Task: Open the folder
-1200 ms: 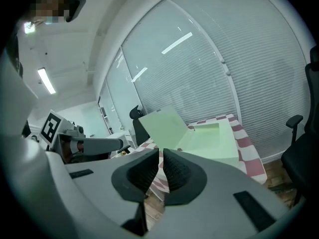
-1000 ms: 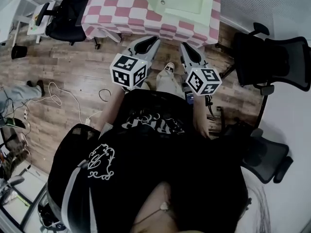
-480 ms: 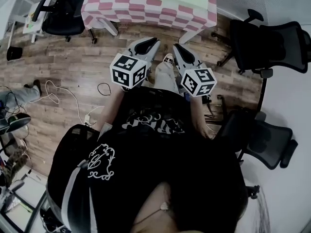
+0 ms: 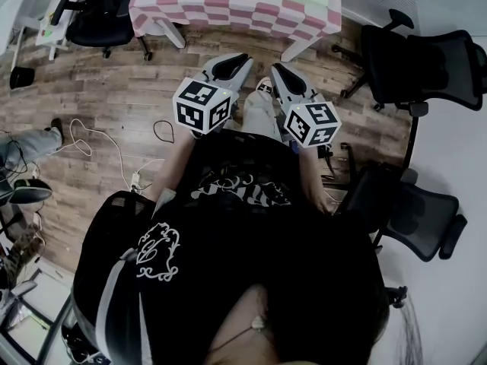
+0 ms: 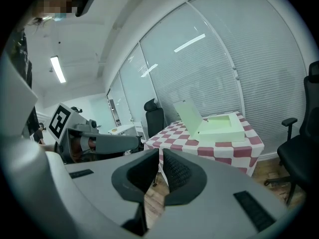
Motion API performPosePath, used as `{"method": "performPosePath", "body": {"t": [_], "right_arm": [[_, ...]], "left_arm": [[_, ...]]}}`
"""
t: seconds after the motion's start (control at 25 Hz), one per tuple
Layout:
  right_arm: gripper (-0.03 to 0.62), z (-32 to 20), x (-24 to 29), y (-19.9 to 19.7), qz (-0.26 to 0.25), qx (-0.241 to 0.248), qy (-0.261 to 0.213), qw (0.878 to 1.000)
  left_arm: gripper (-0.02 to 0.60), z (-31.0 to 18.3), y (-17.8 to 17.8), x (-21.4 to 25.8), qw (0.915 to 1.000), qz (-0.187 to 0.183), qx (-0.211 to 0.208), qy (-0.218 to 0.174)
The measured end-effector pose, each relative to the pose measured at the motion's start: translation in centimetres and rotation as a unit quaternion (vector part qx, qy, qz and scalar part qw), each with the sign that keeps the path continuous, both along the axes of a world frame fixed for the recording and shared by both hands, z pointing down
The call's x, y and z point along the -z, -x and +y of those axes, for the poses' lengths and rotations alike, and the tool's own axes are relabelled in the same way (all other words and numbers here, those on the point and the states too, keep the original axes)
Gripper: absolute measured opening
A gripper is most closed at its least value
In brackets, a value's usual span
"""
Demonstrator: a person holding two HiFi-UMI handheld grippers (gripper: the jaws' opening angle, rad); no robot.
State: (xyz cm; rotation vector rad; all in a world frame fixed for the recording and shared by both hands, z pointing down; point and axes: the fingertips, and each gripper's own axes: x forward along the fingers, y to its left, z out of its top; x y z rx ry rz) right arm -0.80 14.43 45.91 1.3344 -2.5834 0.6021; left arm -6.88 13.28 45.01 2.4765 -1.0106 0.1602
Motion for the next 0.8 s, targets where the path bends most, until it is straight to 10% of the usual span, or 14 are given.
{"method": "performPosePath", "body": {"t": [0.8], "right_arm": [[0.029, -0.1, -1.2, -1.0, 0.012, -0.009, 0.015, 1.000]], "left_arm": [[0.054, 0.0, -1.8, -0.8, 0.9994, -0.018, -0.029, 0.007]]}}
